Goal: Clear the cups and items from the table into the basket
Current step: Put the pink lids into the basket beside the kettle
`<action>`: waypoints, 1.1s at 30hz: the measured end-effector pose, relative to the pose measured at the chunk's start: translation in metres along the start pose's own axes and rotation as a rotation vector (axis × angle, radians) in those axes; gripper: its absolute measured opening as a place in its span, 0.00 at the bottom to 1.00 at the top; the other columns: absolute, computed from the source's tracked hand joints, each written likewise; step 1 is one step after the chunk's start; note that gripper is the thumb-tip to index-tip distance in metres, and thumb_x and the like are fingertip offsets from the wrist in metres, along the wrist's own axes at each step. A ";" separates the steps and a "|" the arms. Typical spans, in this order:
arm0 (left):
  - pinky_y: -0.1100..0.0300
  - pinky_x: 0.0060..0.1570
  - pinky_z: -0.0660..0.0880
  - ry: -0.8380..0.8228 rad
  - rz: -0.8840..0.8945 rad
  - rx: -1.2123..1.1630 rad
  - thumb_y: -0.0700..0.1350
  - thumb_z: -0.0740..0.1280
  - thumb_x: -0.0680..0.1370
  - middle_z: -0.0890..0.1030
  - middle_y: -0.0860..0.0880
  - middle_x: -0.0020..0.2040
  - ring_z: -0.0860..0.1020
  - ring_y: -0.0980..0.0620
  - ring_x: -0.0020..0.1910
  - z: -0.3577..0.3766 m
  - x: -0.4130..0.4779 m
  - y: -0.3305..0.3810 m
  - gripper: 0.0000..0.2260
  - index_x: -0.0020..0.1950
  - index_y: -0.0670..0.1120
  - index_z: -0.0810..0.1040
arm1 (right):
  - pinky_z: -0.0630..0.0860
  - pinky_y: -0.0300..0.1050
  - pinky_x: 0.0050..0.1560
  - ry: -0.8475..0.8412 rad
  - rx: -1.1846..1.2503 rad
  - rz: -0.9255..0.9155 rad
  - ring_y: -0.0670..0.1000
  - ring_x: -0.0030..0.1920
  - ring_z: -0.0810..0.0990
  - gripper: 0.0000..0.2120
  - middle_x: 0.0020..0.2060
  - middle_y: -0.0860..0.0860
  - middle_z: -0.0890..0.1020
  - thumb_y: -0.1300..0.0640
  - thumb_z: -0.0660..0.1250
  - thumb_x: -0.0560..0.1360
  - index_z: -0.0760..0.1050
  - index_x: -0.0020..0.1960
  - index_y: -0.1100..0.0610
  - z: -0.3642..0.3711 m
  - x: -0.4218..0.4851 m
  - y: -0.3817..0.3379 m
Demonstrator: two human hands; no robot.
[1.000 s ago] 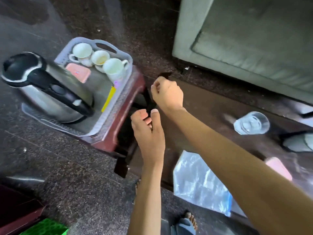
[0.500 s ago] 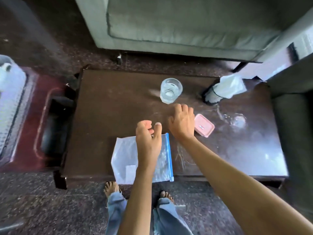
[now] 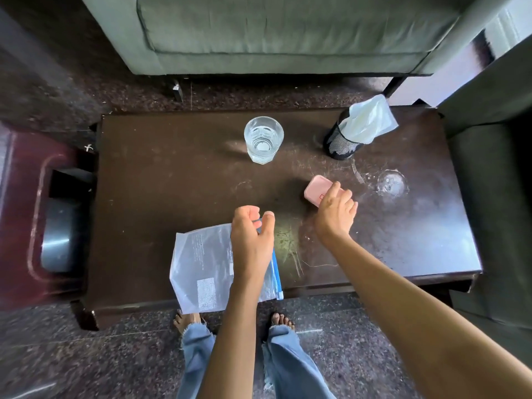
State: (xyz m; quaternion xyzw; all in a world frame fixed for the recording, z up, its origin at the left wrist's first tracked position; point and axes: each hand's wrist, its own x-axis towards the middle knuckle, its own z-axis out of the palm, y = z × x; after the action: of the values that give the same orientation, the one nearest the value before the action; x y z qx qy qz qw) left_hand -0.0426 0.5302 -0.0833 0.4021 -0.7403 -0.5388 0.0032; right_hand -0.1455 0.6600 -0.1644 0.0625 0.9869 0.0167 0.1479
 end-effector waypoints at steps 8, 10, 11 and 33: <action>0.78 0.35 0.69 0.094 -0.026 -0.063 0.48 0.64 0.78 0.77 0.49 0.56 0.76 0.56 0.50 -0.056 0.021 -0.008 0.12 0.58 0.44 0.72 | 0.72 0.55 0.56 -0.057 0.310 -0.098 0.61 0.62 0.70 0.22 0.58 0.60 0.69 0.57 0.66 0.73 0.63 0.63 0.63 -0.020 -0.035 -0.060; 0.80 0.36 0.67 0.148 -0.031 -0.087 0.47 0.65 0.78 0.77 0.48 0.55 0.76 0.55 0.48 -0.078 0.031 -0.009 0.12 0.57 0.43 0.72 | 0.72 0.55 0.55 -0.052 0.387 -0.179 0.61 0.61 0.71 0.24 0.57 0.58 0.70 0.52 0.69 0.71 0.64 0.61 0.61 -0.028 -0.054 -0.090; 0.81 0.36 0.67 0.176 -0.030 -0.091 0.47 0.65 0.77 0.78 0.47 0.54 0.76 0.55 0.47 -0.089 0.037 -0.009 0.12 0.57 0.42 0.73 | 0.72 0.54 0.54 -0.047 0.434 -0.219 0.60 0.60 0.72 0.25 0.56 0.57 0.71 0.50 0.69 0.70 0.65 0.61 0.60 -0.034 -0.063 -0.105; 0.68 0.49 0.67 0.846 -0.038 -0.396 0.32 0.57 0.78 0.76 0.48 0.51 0.73 0.53 0.52 -0.372 0.137 -0.049 0.09 0.52 0.42 0.73 | 0.70 0.50 0.59 0.050 0.414 -1.248 0.58 0.57 0.72 0.33 0.54 0.57 0.79 0.37 0.72 0.65 0.74 0.60 0.60 -0.126 -0.209 -0.571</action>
State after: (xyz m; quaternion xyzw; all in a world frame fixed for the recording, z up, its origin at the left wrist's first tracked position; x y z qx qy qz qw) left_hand 0.0568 0.1480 -0.0255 0.5918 -0.5494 -0.4582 0.3715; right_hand -0.0518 0.0650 -0.0127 -0.4949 0.8238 -0.2610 0.0916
